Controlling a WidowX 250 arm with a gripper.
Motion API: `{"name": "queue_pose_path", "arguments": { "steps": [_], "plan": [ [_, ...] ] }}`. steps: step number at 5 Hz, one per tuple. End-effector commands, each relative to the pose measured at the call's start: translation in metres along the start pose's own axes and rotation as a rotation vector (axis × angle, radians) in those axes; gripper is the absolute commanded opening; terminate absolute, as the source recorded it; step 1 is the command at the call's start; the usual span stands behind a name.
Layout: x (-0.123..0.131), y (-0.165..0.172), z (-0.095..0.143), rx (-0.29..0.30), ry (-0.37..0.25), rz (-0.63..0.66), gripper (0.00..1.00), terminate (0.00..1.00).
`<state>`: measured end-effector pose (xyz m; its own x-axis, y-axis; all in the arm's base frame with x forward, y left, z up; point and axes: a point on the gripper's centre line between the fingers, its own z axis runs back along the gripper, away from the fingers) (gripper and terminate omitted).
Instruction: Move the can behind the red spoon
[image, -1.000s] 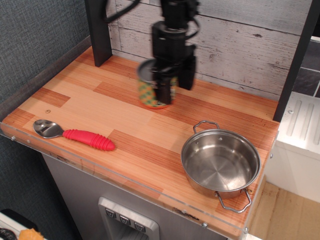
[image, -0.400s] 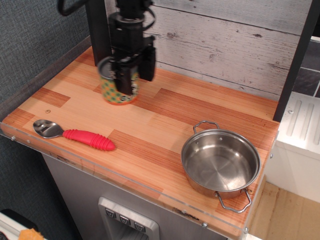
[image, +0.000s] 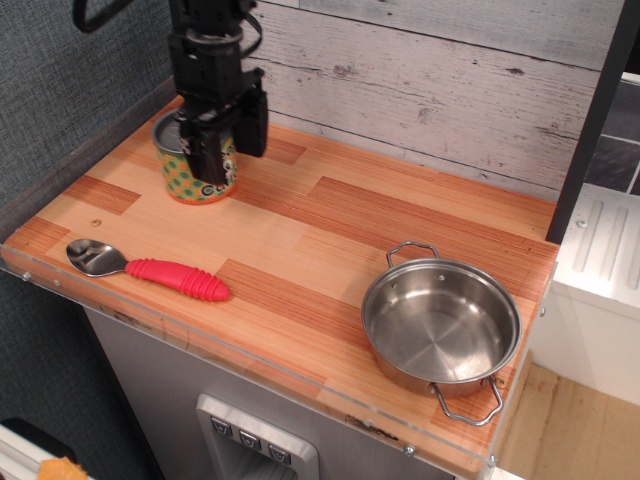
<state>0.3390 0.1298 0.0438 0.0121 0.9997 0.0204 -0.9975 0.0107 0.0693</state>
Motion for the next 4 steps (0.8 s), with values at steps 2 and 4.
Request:
{"name": "queue_pose_path", "arguments": {
  "steps": [2,4],
  "plan": [
    [0.001,-0.003,0.027,-0.046,-0.023,-0.041,1.00,0.00],
    [-0.046,-0.015,0.048,-0.070,-0.096,-0.244,1.00,0.00]
  ]
}}
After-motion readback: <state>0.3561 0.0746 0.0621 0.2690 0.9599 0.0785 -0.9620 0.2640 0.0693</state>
